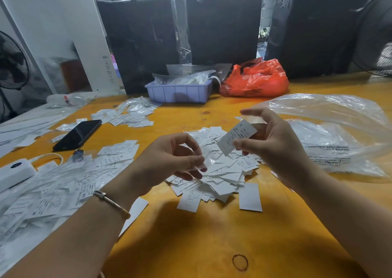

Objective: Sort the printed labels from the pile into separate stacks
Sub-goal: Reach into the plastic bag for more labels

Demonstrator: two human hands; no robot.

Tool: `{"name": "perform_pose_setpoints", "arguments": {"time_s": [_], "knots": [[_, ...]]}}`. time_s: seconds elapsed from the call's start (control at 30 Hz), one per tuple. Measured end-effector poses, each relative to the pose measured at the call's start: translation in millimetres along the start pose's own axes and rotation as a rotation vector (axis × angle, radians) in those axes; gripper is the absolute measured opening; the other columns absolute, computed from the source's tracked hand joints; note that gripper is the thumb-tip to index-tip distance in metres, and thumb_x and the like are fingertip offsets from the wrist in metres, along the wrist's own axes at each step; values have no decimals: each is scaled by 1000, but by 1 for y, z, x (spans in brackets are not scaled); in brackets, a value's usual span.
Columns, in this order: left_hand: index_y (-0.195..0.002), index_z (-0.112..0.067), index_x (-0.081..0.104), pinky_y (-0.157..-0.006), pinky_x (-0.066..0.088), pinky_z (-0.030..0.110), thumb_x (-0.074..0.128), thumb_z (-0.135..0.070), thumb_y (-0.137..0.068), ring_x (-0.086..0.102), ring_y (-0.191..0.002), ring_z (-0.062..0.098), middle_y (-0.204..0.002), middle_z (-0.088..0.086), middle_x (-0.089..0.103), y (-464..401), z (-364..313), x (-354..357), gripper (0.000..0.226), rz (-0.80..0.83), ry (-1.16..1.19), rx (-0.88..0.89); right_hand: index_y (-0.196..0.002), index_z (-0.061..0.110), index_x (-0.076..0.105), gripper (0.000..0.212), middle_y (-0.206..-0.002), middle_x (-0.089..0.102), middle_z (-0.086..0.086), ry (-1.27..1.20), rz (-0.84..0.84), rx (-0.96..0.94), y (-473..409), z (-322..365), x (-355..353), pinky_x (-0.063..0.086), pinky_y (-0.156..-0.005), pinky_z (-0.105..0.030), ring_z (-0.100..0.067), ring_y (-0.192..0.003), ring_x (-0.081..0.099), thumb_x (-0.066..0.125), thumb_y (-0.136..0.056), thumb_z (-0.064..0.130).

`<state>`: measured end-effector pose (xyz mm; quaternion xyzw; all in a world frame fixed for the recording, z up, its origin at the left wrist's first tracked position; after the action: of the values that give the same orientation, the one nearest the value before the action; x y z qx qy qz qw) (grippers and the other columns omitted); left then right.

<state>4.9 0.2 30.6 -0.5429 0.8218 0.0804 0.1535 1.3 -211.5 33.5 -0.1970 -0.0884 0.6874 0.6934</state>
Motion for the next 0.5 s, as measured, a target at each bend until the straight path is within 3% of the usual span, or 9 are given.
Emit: {"name": "perform_pose_setpoints", "arguments": {"time_s": [0.13, 0.23, 0.33, 0.4, 0.5], "knots": [[-102, -4, 62, -63, 57, 27, 78, -14, -68, 72, -73, 23, -84, 13, 75, 0, -3, -1, 39, -13, 38, 49, -84, 5, 70, 12, -75, 71, -11, -93, -11, 118, -1, -3, -3, 46, -58, -19, -11, -61, 55, 67, -78, -5], [-102, -7, 68, -69, 59, 27, 80, -15, -64, 71, -74, 21, -84, 10, 74, 0, -3, -1, 41, -6, 55, 76, -85, -2, 67, 6, -80, 69, -15, -184, -18, 213, -2, -5, -6, 45, -71, -25, -18, -74, 57, 62, -81, -3], [-93, -9, 73, -69, 58, 26, 81, -18, -63, 70, -75, 19, -83, 9, 74, 1, -3, 0, 32, 0, 52, 92, -86, 4, 58, 11, -78, 70, -9, -234, 32, 214, -2, -1, -3, 51, -81, -28, -17, -82, 66, 54, -83, -6], [-88, -7, 73, -69, 58, 26, 81, -20, -63, 70, -75, 19, -83, 11, 74, 1, -3, 0, 29, -5, 49, 100, -83, 3, 57, 12, -65, 65, 0, -198, 20, 147, -1, 3, -2, 50, -71, -22, -9, -68, 62, 57, -80, -8], [-86, -7, 73, -70, 58, 26, 80, -24, -65, 70, -76, 20, -85, 13, 74, 1, -3, -1, 28, -17, 33, 118, -72, 3, 65, 5, -67, 66, -8, -144, 40, 18, 4, 14, 3, 49, -59, -16, -11, -63, 60, 70, -70, 1]]}}
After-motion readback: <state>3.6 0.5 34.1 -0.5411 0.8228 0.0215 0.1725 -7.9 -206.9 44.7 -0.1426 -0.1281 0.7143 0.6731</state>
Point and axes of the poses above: each hand's wrist, its own y-axis away from the middle knuckle, its own x-axis out of the palm, z = x × y, the point moved 4 cm from there along -y, towards the middle knuckle
